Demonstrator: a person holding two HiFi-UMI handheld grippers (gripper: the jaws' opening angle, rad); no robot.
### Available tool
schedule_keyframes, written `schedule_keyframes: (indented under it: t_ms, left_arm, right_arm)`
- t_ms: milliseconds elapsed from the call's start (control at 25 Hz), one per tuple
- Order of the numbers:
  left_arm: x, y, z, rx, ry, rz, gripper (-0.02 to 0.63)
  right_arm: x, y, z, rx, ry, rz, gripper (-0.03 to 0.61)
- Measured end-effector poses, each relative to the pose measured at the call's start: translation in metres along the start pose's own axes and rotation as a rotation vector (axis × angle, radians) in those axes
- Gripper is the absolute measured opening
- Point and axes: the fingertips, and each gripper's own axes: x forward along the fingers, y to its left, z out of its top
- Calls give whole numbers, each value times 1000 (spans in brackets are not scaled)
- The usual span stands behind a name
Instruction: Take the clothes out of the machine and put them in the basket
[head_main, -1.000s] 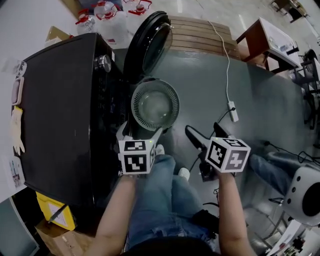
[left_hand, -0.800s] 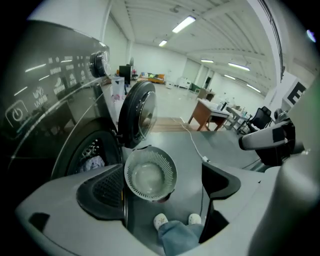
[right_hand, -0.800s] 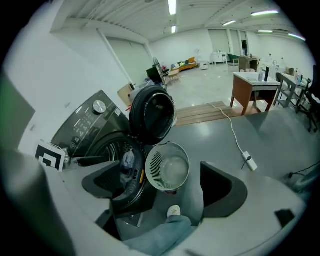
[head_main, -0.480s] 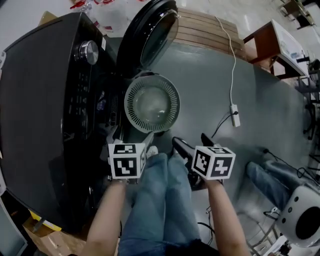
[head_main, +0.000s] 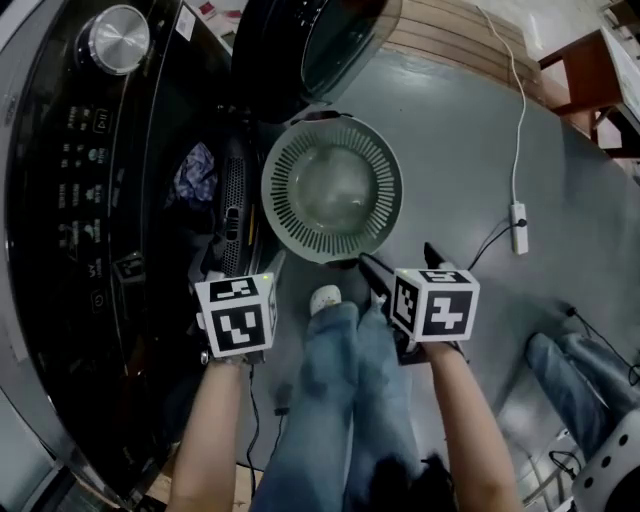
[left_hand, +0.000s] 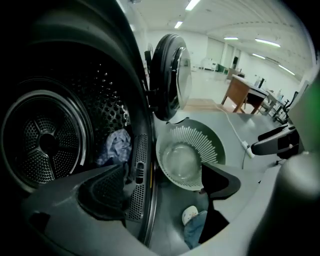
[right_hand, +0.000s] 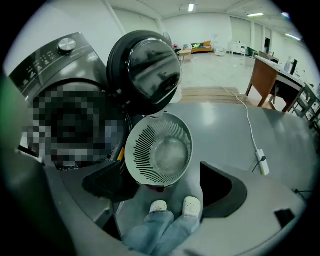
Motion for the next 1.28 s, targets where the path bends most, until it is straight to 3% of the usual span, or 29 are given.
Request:
schedule_keyframes:
  t_ms: [520, 800, 960, 1000, 1040, 1120, 1280]
  left_arm:
    - [58, 107, -52, -130, 86, 424, 489]
    - [83, 145, -78, -131, 204, 574, 489]
    - [94, 155, -91, -104, 250, 595, 480]
    - [94, 155, -91, -78, 256, 599, 393]
    - [94, 154, -90, -49, 263, 608, 70]
    - [93, 149, -90, -34, 260, 597, 60]
    - [88, 135, -87, -90, 230, 533, 57]
  right_arm:
    - [89, 44, -22, -128, 65, 85, 480]
    - [124, 52, -26, -152, 140, 71, 477]
    - [128, 61, -26, -158, 156, 107, 467]
    - [127, 63, -23, -172, 146, 116, 457]
    - [126, 63, -20, -190, 135, 121, 446]
    - [123, 62, -22, -222, 139, 122, 415]
    - [117, 60, -30, -265, 164, 130, 372]
